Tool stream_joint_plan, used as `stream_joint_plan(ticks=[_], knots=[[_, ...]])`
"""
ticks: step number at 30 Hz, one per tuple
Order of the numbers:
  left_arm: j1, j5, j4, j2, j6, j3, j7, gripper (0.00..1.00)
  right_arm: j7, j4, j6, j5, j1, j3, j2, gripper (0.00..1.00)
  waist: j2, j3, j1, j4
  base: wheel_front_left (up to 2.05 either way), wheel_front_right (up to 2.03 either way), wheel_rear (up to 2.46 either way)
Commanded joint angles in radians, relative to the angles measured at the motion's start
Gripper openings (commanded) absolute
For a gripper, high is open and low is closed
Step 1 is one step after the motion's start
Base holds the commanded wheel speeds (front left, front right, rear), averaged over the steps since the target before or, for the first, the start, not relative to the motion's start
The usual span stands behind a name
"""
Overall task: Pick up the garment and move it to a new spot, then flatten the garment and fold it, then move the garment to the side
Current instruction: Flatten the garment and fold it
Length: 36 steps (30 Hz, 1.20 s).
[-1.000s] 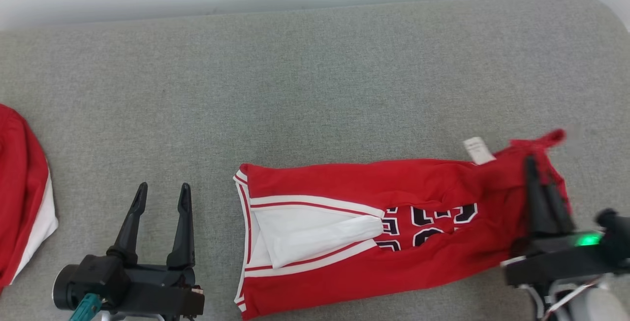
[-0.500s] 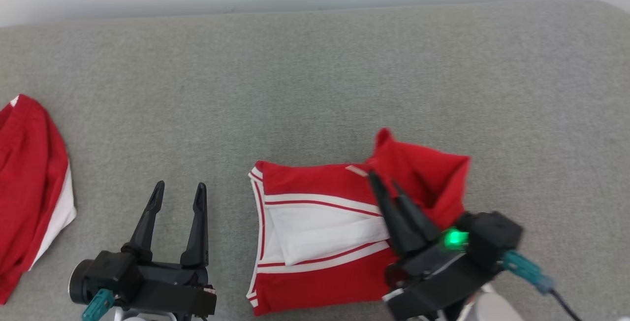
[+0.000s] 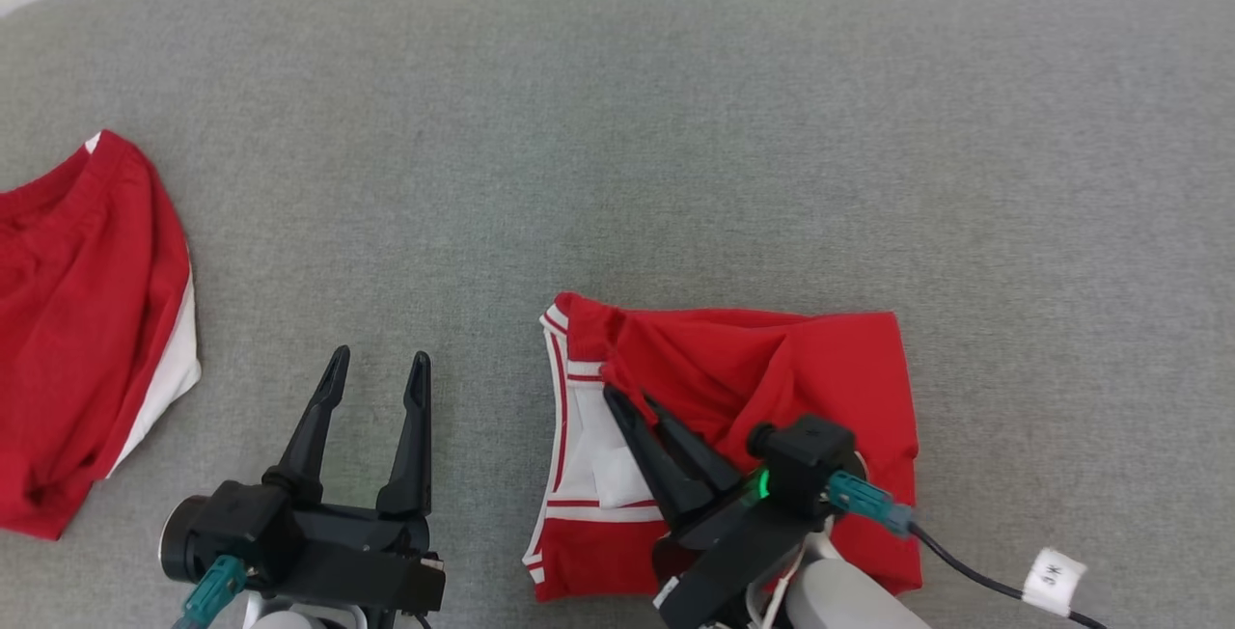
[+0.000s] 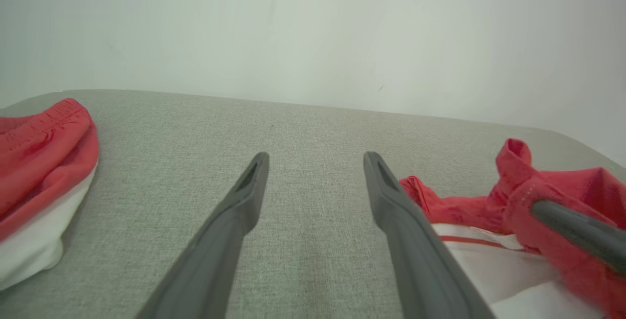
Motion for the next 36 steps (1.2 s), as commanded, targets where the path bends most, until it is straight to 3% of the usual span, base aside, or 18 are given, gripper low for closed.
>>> stream_joint_plan(ticks=[1,7,8,9,10,17,23,30,36], knots=[[-0.008,-0.001,0.003,-0.001,0.004,0.002,-0.003,1.0,-0.007,0.012,-0.001,0.007,-0.014,0.01,0.004,0.0,0.0,0.012,0.0,0.01,0.0,0.0,0.0],[-0.014,0.001,0.007,-0.002,0.004,-0.002,-0.003,1.0,-0.036,0.108,-0.001,0.064,-0.067,0.071,0.026,0.0,0.0,0.026,0.0,0.016,0.0,0.0,0.0],[-0.016,0.002,0.008,-0.002,0.003,-0.002,-0.003,1.0,-0.038,0.12,-0.001,0.067,-0.076,0.081,0.026,0.15,0.0,0.028,0.0,0.015,0.0,0.0,0.0],[-0.017,0.003,0.01,-0.002,0.002,-0.003,-0.003,1.0,-0.042,0.129,-0.001,0.077,-0.081,0.091,0.028,0.37,0.0,0.029,0.0,0.014,0.0,0.0,0.0],[-0.018,0.009,0.013,-0.002,0.002,-0.005,-0.003,1.0,-0.045,0.138,-0.001,0.088,-0.087,0.101,0.031,1.0,0.0,0.03,0.0,0.013,0.0,0.0,0.0],[-0.02,0.016,0.016,-0.003,0.005,0.001,-0.003,1.0,-0.053,0.126,-0.001,0.127,-0.122,0.175,0.042,1.0,0.0,0.026,0.0,-0.001,0.0,0.0,0.0],[-0.003,0.017,0.021,-0.003,0.009,0.01,-0.003,1.0,-0.054,-0.021,-0.001,0.086,-0.126,0.199,0.007,1.0,0.0,0.005,0.0,-0.027,0.0,0.0,0.0],[0.003,0.015,0.022,-0.003,0.013,0.03,-0.003,1.0,-0.054,-0.254,-0.001,0.027,-0.032,0.029,-0.062,1.0,0.0,-0.029,0.0,-0.052,0.0,0.0,0.0],[0.01,0.026,0.0,0.004,0.021,0.056,-0.003,1.0,-0.054,-0.325,-0.001,-0.036,0.065,-0.194,-0.096,1.0,0.0,-0.054,0.0,-0.068,0.0,0.0,0.0]])
